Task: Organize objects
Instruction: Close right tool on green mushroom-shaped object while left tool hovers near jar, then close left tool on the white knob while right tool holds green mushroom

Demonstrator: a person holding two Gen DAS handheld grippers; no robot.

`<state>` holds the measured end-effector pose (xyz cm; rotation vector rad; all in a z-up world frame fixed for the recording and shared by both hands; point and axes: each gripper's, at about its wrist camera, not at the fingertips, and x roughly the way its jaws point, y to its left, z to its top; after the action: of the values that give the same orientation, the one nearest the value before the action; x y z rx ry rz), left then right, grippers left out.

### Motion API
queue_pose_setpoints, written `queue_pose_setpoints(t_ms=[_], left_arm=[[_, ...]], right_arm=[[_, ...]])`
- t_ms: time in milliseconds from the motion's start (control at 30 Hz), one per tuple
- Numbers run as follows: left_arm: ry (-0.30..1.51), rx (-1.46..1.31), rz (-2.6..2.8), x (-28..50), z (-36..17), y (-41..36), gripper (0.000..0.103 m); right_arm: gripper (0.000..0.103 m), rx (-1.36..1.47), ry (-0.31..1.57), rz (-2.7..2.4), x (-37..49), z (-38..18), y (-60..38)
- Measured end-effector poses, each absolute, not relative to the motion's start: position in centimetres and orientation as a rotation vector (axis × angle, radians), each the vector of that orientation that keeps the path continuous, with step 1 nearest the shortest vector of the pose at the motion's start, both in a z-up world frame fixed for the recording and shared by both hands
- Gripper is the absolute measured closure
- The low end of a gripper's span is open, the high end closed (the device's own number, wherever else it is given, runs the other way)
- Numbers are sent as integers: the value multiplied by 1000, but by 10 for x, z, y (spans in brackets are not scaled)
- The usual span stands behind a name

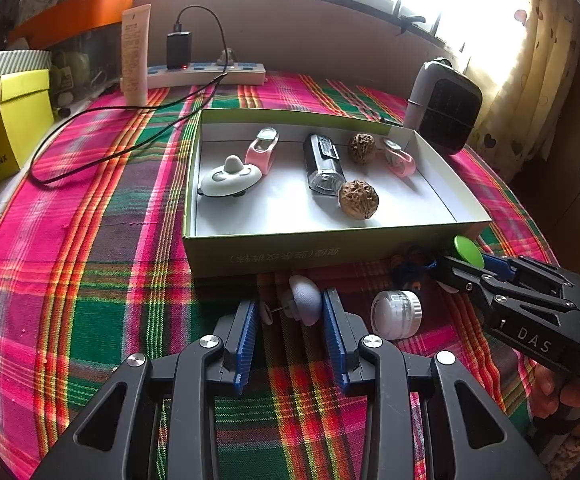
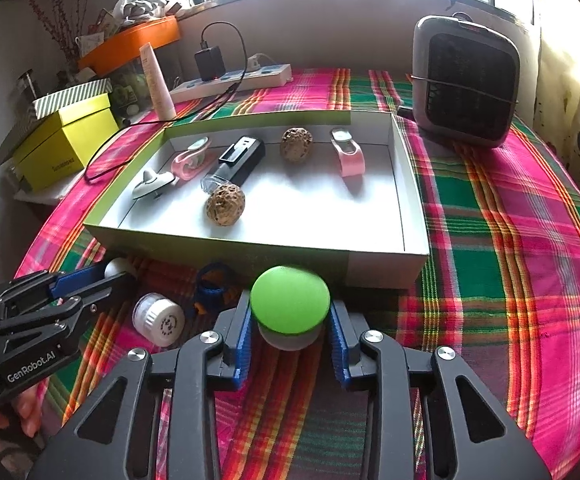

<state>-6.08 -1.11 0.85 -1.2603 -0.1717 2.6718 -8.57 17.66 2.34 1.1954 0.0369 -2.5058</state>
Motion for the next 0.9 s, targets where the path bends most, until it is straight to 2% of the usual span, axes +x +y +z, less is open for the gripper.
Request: queue_pose_setpoints(t_ms=[100,233,400,467,900], left_arm=[[-171,-1261,2672,-61,9,-11,73],[-171,-1261,2672,-61,9,-11,73],[-171,-1260,2672,-61,8,-12,73],[-172,-1261,2672,-61,9,-12,73],[-173,-1262,2674,-61,8,-12,73]], right_arm=[[71,1192,40,-2512,-85,23,177],[80,1180,37,-2518,-83,24,177],[81,1180,35,-2518,-84,24,177],[84,1178,34,-2519,-83,24,177],[85,1165,21,-2525,-82,26,178]])
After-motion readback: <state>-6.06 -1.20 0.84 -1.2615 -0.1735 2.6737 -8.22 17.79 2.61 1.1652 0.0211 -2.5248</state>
